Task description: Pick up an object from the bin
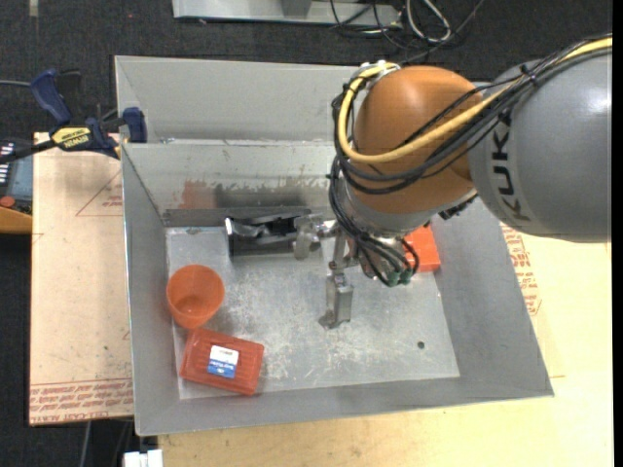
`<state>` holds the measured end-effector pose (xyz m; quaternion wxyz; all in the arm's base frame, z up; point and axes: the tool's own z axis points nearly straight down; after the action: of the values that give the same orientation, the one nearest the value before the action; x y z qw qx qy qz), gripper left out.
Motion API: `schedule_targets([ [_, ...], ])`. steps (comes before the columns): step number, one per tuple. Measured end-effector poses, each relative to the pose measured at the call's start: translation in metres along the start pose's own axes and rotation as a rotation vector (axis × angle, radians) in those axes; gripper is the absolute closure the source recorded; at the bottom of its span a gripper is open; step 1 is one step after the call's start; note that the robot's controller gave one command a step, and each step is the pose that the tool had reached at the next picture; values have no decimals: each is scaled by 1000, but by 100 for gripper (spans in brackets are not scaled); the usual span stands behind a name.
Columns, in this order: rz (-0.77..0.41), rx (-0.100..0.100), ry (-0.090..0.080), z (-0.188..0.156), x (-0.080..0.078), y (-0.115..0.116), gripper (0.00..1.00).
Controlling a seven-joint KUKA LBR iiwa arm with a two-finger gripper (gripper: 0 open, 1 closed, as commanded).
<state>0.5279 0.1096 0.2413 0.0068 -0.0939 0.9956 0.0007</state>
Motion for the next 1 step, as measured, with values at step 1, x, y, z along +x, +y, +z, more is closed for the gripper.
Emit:
schedule_targets([
  [1,-140,-5,4,77,-3,67,0],
])
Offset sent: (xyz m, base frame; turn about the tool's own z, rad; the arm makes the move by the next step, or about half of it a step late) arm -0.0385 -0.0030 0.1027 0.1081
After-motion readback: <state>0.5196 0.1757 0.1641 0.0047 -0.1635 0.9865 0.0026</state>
